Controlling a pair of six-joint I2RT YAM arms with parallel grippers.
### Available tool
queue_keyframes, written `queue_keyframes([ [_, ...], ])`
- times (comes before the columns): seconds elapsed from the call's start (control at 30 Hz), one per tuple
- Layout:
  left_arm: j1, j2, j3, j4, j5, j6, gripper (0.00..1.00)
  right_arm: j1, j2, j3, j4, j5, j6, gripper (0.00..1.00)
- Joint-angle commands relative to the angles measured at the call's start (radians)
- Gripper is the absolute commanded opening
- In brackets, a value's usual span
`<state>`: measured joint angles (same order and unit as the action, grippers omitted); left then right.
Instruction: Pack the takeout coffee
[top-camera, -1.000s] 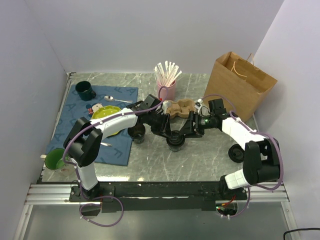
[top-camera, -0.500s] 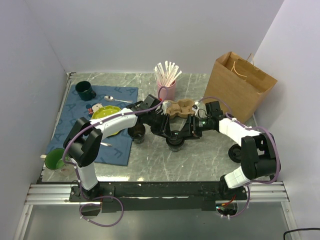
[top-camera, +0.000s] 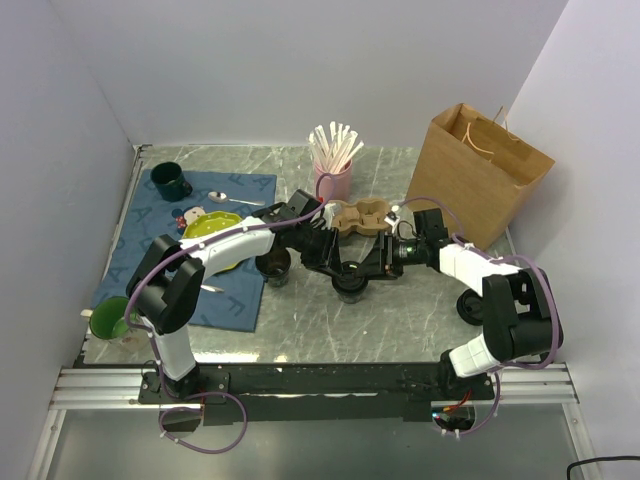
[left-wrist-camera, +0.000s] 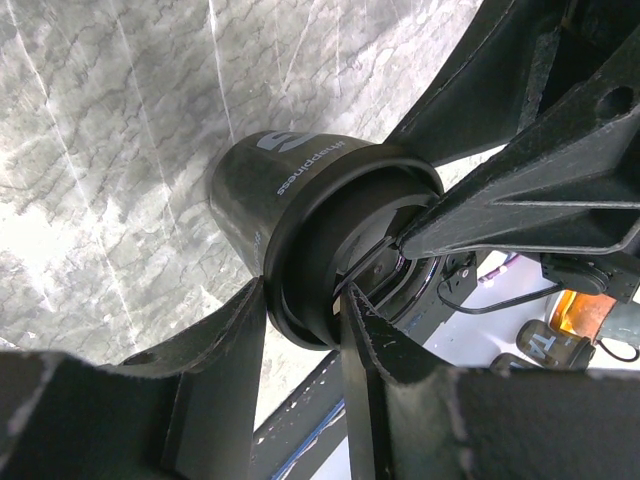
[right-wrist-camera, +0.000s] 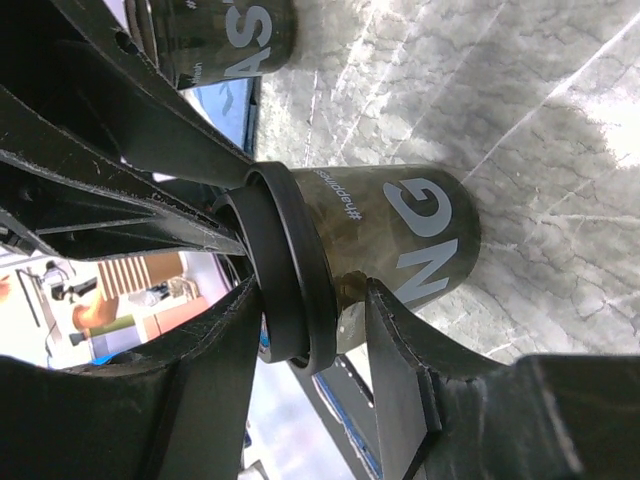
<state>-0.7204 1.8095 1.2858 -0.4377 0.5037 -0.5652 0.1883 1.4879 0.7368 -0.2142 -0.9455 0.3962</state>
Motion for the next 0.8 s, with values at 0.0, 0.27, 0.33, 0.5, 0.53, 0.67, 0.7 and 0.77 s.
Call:
queue_keyframes([
  [0.0,-0.014,0.108,-0.092,-0.141,-0.215,0.060,0.37,0.022,0.066,-0.088,-0.018,0.116,-0.054,0.39],
  [0.27,-0.014,0.103,-0.083,-0.151,-0.218,0.059,0.38,-0.032,0.089,-0.155,0.032,0.076,-0.060,0.33],
  [0.33,-0.011,0.102,-0.060,-0.173,-0.215,0.064,0.40,-0.033,0.083,-0.146,0.004,0.070,-0.068,0.33],
  [0.5,-0.008,0.079,0.035,-0.202,-0.148,0.056,0.45,-0.032,0.029,-0.103,-0.028,0.086,-0.040,0.34],
  [0.53,-0.008,0.077,0.046,-0.202,-0.110,0.056,0.47,-0.032,0.028,-0.096,-0.033,0.085,-0.031,0.34],
  [0.67,-0.008,0.076,0.064,-0.193,-0.054,0.048,0.49,-0.021,0.032,-0.070,-0.057,0.100,-0.023,0.34],
  [0.7,-0.008,0.077,0.063,-0.187,-0.047,0.047,0.50,-0.021,0.035,-0.068,-0.059,0.103,-0.022,0.34],
  [0.77,-0.007,0.088,0.061,-0.168,-0.015,0.045,0.52,-0.020,0.037,-0.068,-0.059,0.108,-0.017,0.34],
])
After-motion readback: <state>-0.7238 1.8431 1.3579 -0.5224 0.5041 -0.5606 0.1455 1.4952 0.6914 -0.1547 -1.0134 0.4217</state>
